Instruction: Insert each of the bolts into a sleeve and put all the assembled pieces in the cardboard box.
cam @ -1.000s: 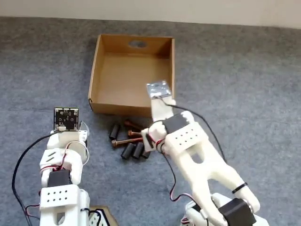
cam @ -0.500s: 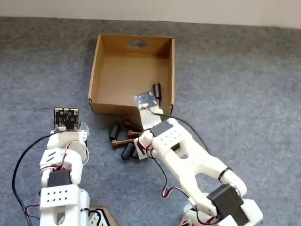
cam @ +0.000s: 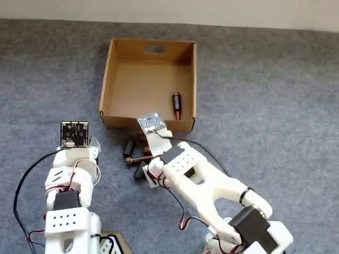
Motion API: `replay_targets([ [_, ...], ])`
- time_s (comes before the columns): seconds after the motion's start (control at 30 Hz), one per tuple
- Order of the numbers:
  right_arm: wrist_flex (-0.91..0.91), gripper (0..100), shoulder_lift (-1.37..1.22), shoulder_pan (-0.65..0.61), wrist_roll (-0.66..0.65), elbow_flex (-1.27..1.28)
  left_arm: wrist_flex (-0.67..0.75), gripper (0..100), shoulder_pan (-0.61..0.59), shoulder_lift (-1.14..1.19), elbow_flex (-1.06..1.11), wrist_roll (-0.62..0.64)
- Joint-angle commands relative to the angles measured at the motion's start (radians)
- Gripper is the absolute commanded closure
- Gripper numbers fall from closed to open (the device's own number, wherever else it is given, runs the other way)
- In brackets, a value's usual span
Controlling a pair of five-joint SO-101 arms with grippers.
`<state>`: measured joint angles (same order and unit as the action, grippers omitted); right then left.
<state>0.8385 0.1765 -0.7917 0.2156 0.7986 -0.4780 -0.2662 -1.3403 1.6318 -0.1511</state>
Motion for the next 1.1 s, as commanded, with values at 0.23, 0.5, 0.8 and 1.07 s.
replay_targets([
  [0.23,-0.021,86.1,-0.001,0.012,0.009,-0.005,0.000,86,-0.002,0.002,-0.047,-0.005],
  [0.5,-0.104,85.8,-0.001,0.101,0.011,-0.004,0.000,86,-0.002,0.002,-0.047,-0.005],
  [0.8,-0.097,90.2,0.001,0.102,0.009,0.001,0.000,86,-0.002,0.002,-0.047,-0.005],
  [1.07,0.027,98.8,0.010,0.105,0.002,-0.001,0.000,86,-0.001,0.002,-0.045,-0.005],
])
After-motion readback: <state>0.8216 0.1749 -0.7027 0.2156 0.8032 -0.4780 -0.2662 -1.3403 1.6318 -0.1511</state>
